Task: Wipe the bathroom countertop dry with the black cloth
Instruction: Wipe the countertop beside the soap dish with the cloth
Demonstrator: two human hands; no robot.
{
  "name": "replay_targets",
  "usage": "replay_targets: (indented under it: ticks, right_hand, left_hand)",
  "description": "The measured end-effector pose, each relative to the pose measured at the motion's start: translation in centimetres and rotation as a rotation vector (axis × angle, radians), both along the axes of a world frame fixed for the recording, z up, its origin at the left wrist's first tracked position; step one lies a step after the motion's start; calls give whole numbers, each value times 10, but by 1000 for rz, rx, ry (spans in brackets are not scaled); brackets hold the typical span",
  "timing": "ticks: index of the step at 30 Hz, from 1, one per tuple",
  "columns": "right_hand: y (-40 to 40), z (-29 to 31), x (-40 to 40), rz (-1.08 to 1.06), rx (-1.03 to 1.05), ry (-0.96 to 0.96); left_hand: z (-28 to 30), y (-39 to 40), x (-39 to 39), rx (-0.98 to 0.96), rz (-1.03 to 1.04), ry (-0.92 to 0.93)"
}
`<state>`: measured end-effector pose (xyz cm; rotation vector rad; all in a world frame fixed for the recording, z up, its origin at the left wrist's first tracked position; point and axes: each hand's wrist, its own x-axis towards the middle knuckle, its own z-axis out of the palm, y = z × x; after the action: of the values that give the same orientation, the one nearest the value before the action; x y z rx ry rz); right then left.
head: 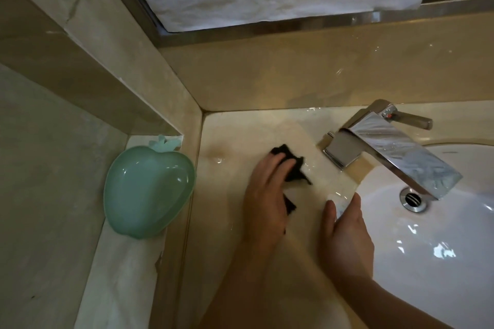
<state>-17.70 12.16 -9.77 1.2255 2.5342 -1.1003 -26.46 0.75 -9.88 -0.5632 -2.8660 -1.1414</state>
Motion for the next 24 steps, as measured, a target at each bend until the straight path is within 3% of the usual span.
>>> replay_targets:
  ticks: [3,5,9,12,15,18,24]
  right_hand:
    - [1,0,0,20,-14,10]
    - [0,1,2,28,-4,16]
    - [1,2,4,34,-28,24]
    - [6,5,12,13,-175,75]
    - [12,13,41,24,-313,27]
    - [11,16,68,212,-113,-93]
    - [5,5,65,273,117,-102]
  left_hand:
    - [12,-27,-4,148,319,32]
    - [14,-42,-13,43,398,89]
    - [0,-53,-4,-111,357,-114]
    - [-7,-73,13,-275,226,-70]
    - [-1,-94,18,-361,227,-73]
    - [-6,-95,19,-435,199,-56]
    - [-15,-71,-1,-360,187,-54]
